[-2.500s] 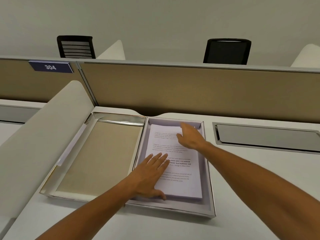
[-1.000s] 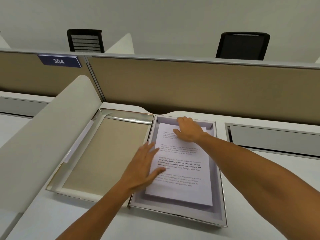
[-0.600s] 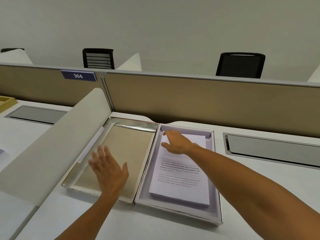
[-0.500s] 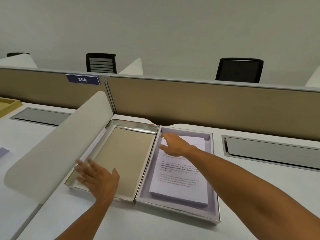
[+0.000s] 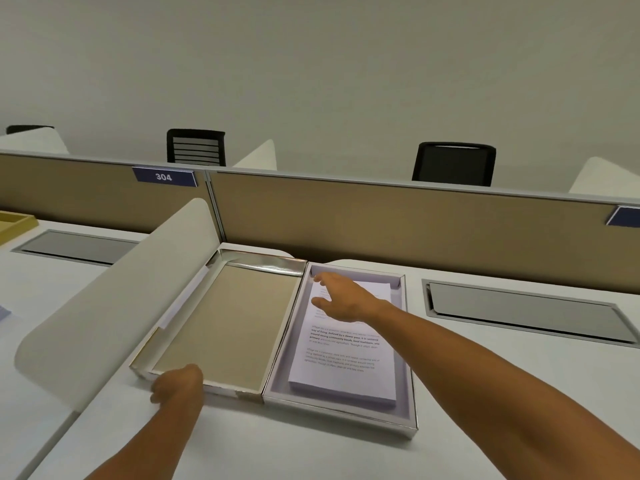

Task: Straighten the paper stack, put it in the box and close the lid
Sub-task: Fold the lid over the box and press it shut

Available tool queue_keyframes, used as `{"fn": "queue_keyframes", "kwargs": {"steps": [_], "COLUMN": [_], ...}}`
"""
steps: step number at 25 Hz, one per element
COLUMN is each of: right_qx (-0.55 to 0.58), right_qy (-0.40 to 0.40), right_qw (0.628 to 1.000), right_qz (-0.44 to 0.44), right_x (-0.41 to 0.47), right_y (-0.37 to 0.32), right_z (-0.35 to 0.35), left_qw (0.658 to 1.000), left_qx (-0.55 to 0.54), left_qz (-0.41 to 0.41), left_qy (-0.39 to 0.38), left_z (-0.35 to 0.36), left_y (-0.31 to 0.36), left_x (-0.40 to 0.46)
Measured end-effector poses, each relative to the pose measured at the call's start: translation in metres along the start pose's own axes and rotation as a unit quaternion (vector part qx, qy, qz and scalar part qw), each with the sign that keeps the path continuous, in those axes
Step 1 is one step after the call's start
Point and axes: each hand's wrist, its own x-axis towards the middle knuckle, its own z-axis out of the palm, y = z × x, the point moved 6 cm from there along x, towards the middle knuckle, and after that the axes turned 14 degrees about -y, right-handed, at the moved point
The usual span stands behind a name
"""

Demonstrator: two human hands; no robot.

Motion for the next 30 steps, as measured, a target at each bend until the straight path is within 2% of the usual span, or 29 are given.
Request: {"fn": "queue_keyframes", "kwargs": {"steps": [2,5,6,9,12,16,22,26,28,30], "right_qx": [0.002,0.010,0.012,0.019,0.032,0.052,0.187,0.349,0.451,0.531], "right_qy": [0.005,0.013,0.015,0.023,0.029,0.030,0.025,-0.006,-0.002,0.034], "right_qw": [1.000,1.000,1.000,1.000,0.999,0.998,0.981,0.937,0.892,0.844], "right_qz": [0.004,0.004,0.001,-0.007,-0.019,-0.032,-0.034,-0.002,0.022,0.063], "right_x": [-0.005,-0.011,-0.013,-0.018,-0.023,-0.031,-0.045,-0.054,-0.060,-0.067], "right_y": [0.000,-0.002,-0.003,-0.010,-0.018,-0.026,-0.035,-0.033,-0.030,-0.022], "right_z": [-0.002,-0.006,-0.007,-0.009,-0.010,-0.011,-0.015,-0.011,-0.009,-0.009], "left_qw": [0.998,0.998,0.998,0.992,0.982,0.943,0.873,0.829,0.804,0.775], "left_qx": [-0.054,0.004,-0.009,-0.042,-0.063,-0.054,0.021,0.060,0.096,0.149], "left_qz": [-0.002,0.031,0.039,0.098,0.175,0.325,0.466,0.517,0.545,0.573], "left_qy": [-0.015,-0.045,-0.051,-0.073,-0.045,-0.040,-0.139,-0.204,-0.218,-0.224], "left_z": [-0.005,-0.004,-0.003,0.000,-0.003,0.001,0.032,0.054,0.063,0.071], "left_y": [-0.001,0.010,0.014,0.021,0.023,0.038,0.047,0.030,0.018,0.008], "left_x": [0.001,-0.016,-0.022,-0.036,-0.048,-0.080,-0.141,-0.173,-0.187,-0.198]}}
